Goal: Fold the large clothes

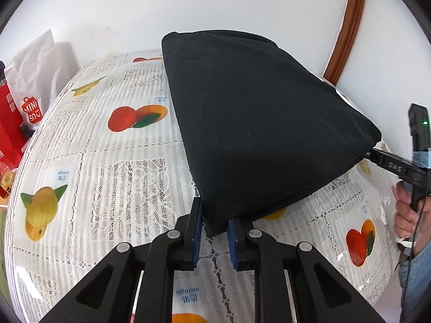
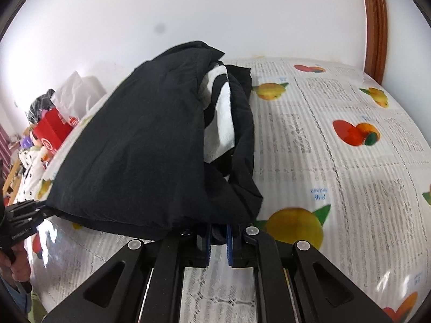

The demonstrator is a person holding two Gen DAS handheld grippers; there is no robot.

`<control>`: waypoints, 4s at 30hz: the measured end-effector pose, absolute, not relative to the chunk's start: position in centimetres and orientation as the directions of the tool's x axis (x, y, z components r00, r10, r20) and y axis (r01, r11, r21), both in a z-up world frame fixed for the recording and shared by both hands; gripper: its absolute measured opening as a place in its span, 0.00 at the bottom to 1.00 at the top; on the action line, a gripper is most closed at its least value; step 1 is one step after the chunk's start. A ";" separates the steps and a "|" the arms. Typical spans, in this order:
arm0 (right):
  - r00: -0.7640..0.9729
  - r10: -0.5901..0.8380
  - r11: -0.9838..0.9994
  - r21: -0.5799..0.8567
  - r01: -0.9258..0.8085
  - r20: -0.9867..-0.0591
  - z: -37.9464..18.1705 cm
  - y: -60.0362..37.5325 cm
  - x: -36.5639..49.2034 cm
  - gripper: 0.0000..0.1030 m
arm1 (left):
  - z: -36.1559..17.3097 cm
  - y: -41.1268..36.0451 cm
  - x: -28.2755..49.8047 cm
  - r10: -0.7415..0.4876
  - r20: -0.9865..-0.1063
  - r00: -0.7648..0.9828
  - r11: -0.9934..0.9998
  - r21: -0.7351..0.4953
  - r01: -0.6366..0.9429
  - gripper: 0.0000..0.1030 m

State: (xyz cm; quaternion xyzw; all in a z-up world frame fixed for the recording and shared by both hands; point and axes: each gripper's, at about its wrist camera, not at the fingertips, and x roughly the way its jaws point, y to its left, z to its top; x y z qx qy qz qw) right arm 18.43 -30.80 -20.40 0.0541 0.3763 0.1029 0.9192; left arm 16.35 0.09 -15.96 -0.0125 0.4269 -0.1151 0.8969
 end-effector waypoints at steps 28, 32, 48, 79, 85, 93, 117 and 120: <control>0.746 0.195 0.980 0.161 -0.119 -0.637 -17.8 -30.0 15.9 0.11 | -14.5 0.3 19.9 -0.215 -0.763 0.610 0.975 -0.131 0.179 0.38; 0.764 0.236 0.972 0.160 -0.174 -0.600 -15.6 -29.3 17.0 0.21 | -13.2 0.5 20.0 -0.243 -0.741 0.626 0.969 -0.155 0.192 0.42; 0.790 0.358 0.906 0.388 -0.166 -0.498 -16.4 -30.1 22.3 0.04 | -14.4 -0.4 22.9 -0.223 -0.766 0.603 0.971 -0.118 0.209 0.50; 0.738 0.154 0.987 0.068 -0.145 -0.658 -11.9 -26.3 32.2 0.41 | -12.3 2.0 25.5 -0.217 -0.741 0.636 0.974 -0.118 0.194 0.53; 0.673 0.190 0.981 0.169 -0.098 -0.715 -12.9 -26.7 38.1 0.40 | -13.2 1.2 27.3 -0.266 -0.744 0.612 0.959 -0.138 0.249 0.53; 0.663 0.297 0.953 0.256 -0.161 -0.687 -12.5 -27.0 42.0 0.21 | -14.6 -0.1 28.3 -0.269 -0.769 0.579 0.952 -0.123 0.279 0.54; 0.686 0.308 0.945 0.293 -0.144 -0.659 -13.3 -28.7 43.6 0.04 | -14.8 -0.1 28.6 -0.263 -0.781 0.567 0.949 -0.102 0.299 0.55; 0.733 0.288 0.953 0.260 -0.156 -0.615 -12.4 -28.8 42.6 0.05 | -14.8 -0.3 28.7 -0.260 -0.781 0.568 0.949 -0.097 0.301 0.55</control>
